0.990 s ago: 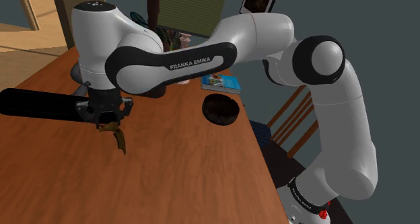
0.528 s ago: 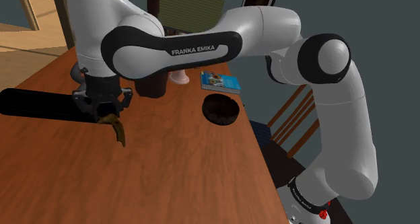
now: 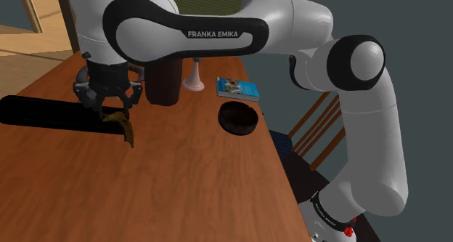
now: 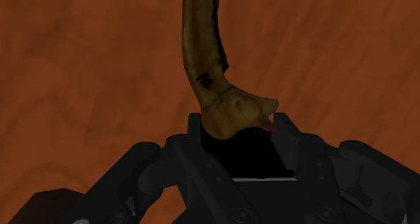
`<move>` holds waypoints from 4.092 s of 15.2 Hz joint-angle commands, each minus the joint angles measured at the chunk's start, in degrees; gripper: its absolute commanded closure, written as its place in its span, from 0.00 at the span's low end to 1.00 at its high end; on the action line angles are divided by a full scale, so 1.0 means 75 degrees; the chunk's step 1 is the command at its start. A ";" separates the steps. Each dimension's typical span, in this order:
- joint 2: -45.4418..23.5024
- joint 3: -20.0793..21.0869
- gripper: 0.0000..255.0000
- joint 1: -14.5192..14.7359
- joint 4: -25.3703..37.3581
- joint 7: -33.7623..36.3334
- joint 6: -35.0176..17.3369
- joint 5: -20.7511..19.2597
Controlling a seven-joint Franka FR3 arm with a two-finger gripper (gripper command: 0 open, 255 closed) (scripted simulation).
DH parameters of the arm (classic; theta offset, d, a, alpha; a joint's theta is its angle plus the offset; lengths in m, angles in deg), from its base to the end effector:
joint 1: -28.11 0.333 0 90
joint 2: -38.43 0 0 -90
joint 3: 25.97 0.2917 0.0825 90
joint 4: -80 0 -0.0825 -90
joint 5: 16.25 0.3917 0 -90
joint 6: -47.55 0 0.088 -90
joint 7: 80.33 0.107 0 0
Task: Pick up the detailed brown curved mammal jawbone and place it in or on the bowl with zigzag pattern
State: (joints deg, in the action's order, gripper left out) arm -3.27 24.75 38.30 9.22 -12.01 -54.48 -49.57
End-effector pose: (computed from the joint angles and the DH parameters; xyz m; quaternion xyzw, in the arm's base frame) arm 0.5185 0.4963 0.4244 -0.9956 0.0879 -0.0277 0.0182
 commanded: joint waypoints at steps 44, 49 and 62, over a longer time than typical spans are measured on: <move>0.7121 0.0086 1.00 -0.7417 -0.8217 -0.8081 -0.3436 0.6232; 0.6853 0.0224 1.00 -0.7481 -0.8402 -0.7941 -0.3829 0.6046; 0.7082 0.0113 0.00 -0.7430 -0.8286 -0.8072 -0.3536 0.6215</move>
State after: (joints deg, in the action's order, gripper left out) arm 49.10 25.92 -17.59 -53.64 -72.22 -82.31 -3.48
